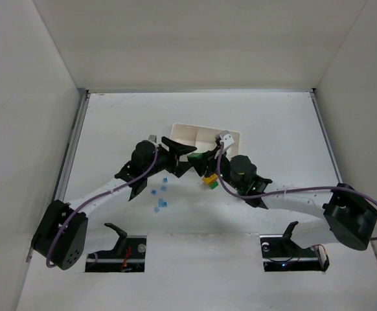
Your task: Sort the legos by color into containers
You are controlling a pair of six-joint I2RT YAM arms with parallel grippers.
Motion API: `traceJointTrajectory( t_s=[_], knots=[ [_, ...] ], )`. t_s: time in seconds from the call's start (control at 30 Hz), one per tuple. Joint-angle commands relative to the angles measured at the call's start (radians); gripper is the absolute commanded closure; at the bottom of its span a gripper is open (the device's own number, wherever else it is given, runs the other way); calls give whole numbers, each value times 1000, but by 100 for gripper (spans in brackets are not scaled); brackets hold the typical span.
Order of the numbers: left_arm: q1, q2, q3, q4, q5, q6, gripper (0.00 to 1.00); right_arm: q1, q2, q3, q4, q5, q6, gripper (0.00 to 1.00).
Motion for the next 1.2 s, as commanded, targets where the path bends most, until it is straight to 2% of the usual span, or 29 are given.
traceJointTrajectory(
  t_s=[0.0, 0.27, 0.43, 0.7, 0.8, 0.97, 1.17],
  knots=[
    [-8, -3, -10, 67, 21, -55, 38, 33, 22, 43, 128, 64, -37, 74],
    [-13, 15, -30, 123, -17, -102, 52, 104, 83, 28, 213, 202, -95, 73],
    [-20, 41, -38, 158, -28, -121, 57, 147, 114, 14, 286, 339, -177, 73],
    [-20, 48, -41, 187, -51, -119, 81, 170, 164, 20, 314, 381, -215, 65],
    [-20, 34, -54, 204, -74, -115, 85, 171, 171, 20, 306, 374, -204, 57],
    [-10, 9, -74, 207, -105, -92, 88, 171, 146, 11, 288, 338, -157, 29],
    [12, 12, -90, 212, -122, -58, 89, 136, 77, -2, 205, 246, -65, 12]
  ],
)
